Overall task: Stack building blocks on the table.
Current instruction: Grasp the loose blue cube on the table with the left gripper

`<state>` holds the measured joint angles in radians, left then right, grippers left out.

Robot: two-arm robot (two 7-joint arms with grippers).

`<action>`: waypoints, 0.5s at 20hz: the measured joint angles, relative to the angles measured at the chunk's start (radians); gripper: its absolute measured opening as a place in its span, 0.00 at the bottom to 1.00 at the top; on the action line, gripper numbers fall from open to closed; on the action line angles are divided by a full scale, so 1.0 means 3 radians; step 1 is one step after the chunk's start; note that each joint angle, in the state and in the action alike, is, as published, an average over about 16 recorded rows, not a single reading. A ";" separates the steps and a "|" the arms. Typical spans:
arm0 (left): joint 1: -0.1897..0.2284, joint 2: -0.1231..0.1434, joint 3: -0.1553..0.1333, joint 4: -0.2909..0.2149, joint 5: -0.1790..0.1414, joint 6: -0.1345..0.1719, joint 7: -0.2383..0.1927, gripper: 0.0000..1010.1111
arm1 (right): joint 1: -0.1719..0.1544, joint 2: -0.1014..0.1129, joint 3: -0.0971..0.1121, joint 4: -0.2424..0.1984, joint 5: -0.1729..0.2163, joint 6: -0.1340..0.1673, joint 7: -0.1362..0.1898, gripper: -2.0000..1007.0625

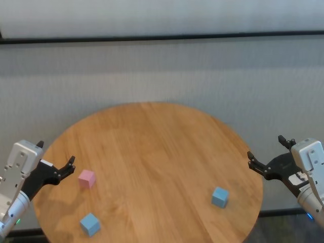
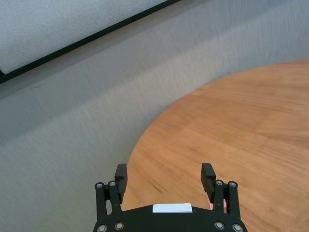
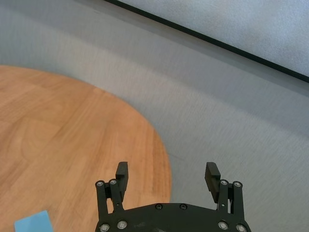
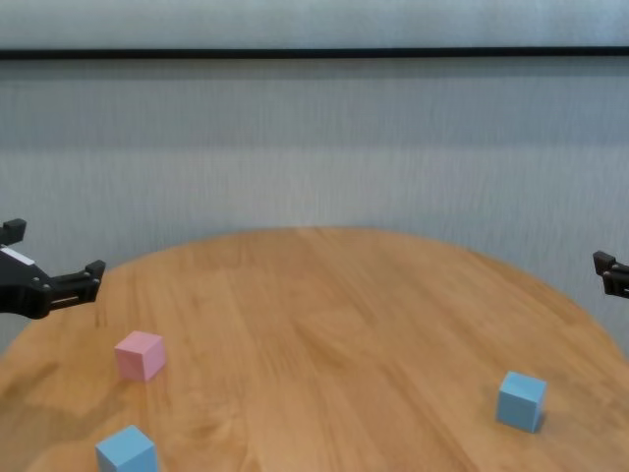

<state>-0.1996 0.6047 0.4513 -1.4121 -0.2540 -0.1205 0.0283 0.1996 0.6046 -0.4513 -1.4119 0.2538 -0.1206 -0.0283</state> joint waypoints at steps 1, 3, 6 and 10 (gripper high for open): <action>0.0000 0.0000 0.0000 0.0000 0.0000 0.0000 0.0000 0.99 | 0.0000 0.0000 0.0000 0.0000 0.0000 0.0000 0.0000 0.99; 0.0000 0.0000 0.0000 0.0000 0.0000 0.0000 -0.0001 0.99 | 0.0000 0.0000 0.0000 0.0000 0.0000 0.0000 0.0000 0.99; 0.0006 0.0008 -0.0002 -0.0008 -0.0011 0.0009 -0.0039 0.99 | 0.0000 0.0000 0.0000 0.0000 0.0000 0.0000 0.0000 0.99; 0.0043 0.0057 -0.0016 -0.0059 -0.0069 0.0054 -0.0165 0.99 | 0.0000 0.0000 0.0000 0.0000 0.0000 0.0000 0.0000 0.99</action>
<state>-0.1866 0.6218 0.4466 -1.4298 -0.2747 -0.1042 -0.0213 0.1996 0.6046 -0.4513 -1.4119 0.2538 -0.1206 -0.0283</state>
